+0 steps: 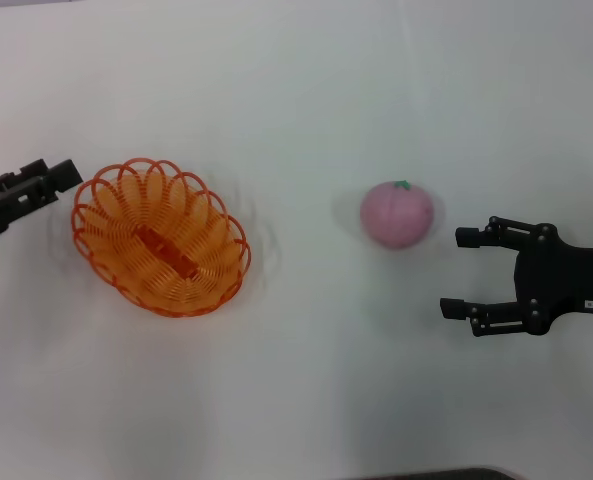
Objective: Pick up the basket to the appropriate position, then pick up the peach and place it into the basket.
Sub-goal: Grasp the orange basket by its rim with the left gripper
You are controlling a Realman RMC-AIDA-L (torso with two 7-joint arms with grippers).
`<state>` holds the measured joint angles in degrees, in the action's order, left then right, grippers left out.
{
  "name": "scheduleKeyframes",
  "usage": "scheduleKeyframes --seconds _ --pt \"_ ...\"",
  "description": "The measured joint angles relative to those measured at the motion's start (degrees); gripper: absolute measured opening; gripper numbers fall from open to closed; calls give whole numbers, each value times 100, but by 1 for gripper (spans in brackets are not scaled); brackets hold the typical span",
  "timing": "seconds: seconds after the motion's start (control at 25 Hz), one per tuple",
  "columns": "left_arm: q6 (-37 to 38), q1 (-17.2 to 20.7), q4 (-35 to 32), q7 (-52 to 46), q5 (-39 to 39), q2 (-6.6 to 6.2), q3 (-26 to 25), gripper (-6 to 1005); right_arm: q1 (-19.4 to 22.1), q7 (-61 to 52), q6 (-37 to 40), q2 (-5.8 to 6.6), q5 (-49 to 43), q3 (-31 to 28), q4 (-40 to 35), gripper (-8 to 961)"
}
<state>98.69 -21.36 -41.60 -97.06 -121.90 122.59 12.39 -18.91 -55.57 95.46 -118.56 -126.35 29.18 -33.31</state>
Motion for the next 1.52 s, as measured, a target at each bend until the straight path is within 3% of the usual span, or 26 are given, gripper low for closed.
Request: scheduleKeyframes --seconds 0.4,0.72,0.8,0.88,1.52 --pt "-678 -312 -1291 -1555 -312 -1 1153 816 -8 -7 6 0 -9 30 0 949" --pt "-1351 -499 -2250 -2264 -1138 121 2545 815 -8 -8 9 0 -13 41 0 950" --pt "-1382 -523 -2296 -2296 -1209 124 2666 814 -7 -11 9 0 -14 43 0 950" --pt "-1522 -687 -2393 -2364 -1539 126 3162 814 -8 -13 9 0 -13 44 0 950" --pt "-2213 -1058 -2355 -2876 -2891 125 4304 811 -8 -15 -26 0 -13 40 -6 950"
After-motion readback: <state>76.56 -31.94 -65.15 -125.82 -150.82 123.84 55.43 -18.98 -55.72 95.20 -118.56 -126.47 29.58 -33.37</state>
